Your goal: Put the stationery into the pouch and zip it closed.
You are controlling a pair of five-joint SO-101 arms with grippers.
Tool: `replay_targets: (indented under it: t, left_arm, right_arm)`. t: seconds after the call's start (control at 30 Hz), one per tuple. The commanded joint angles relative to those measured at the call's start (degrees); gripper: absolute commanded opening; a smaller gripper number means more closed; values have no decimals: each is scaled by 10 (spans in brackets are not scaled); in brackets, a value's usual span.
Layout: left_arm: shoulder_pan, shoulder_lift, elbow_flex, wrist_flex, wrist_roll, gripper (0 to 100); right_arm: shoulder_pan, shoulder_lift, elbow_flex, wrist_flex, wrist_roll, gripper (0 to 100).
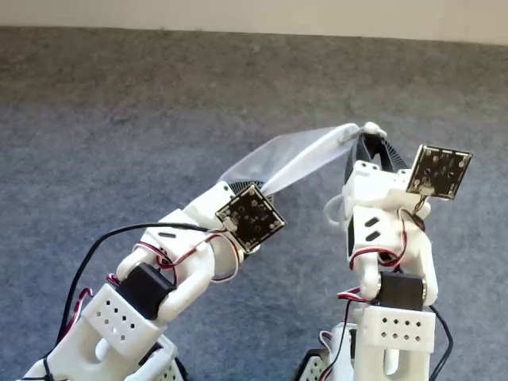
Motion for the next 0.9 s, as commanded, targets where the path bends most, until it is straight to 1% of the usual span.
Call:
replay_targets:
  t: [0.0,0.23,0.4,0.47,0.53,0.6,0.67,0.77,0.87]
  left_arm:
    - [-55,-1,-2,11,-4,5]
    - [-60,-1,-1,11,-4,5]
    - [-58,-1,0,11,-4,6]
    - [-58,-1,1,11,-4,8]
    - [-58,-1,1,11,-2,38]
    - [-59,-1,1,11,0,88]
    - [-61,-1,1,11,13,123]
    - [-62,0,1,12,34,152]
    - [-62,3,1,11,34,169]
  right_arm:
    - [70,29,-22,-16,-6,5]
    - [67,29,-23,-15,-5,19]
    - [67,29,-22,-13,-6,152]
    - [62,29,-21,-13,-6,182]
    - [51,29,-21,-8,-6,184]
    - [40,29,-24,17,-6,184]
    - [33,16,-25,28,-6,186]
    - [30,-29,-20,29,-6,186]
    - [29,-77,-21,63,-6,186]
